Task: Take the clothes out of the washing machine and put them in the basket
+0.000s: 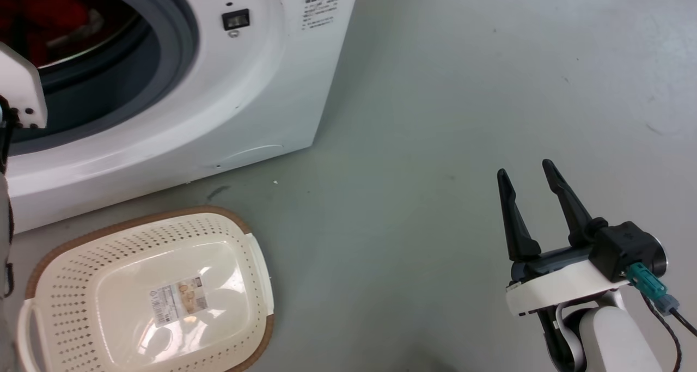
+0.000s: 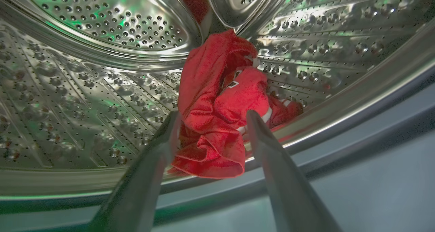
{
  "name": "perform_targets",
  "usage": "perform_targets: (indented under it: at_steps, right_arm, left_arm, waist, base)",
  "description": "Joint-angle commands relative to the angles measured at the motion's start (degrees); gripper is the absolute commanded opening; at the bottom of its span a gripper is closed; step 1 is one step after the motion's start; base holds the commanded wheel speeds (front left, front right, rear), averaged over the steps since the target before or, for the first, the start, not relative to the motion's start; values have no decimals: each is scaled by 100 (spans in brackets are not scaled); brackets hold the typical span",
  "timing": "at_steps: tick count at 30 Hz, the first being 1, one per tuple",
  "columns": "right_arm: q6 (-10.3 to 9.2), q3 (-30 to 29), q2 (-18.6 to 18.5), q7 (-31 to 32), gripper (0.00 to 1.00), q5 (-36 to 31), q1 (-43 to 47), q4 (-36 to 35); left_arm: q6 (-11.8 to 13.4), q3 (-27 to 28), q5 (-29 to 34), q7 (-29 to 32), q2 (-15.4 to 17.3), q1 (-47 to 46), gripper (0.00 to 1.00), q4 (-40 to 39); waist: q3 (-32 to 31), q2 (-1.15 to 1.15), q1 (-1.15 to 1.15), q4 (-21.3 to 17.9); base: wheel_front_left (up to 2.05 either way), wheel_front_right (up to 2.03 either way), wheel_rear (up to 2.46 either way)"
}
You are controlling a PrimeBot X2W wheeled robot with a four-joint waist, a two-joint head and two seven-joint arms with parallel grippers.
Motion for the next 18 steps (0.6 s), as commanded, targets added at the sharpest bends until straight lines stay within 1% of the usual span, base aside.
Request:
perform_targets:
  at_steps: [1,4,8,14,18]
  right_arm:
    - [-5,47,10,-46,100,57,-95,29]
    - [-4,145,10,-67,100,135,-159,51]
    - [-4,230,10,-92,100,218,-205,76]
    - [-4,382,10,-105,100,390,-302,100]
    - [-5,446,10,-101,100,468,-283,22]
  left_arm:
    - [-3,-73,41,69,59,-117,100,71]
    - [-7,-221,117,282,226,-400,100,159]
    - [-11,-386,12,652,370,-704,100,307]
    - [-8,-687,-59,1061,742,-1134,100,325]
    - [-8,-1004,-71,1437,1038,-1409,100,250]
  waist:
    - [144,0,-1,-142]
    - [309,0,-1,-277]
    - [525,0,-1,-427]
    - [804,0,-1,-626]
    - [960,0,-1,-735]
  base:
    - [0,0,0]
    - [0,0,0]
    - [0,0,0]
    - [0,0,0]
    - [0,0,0]
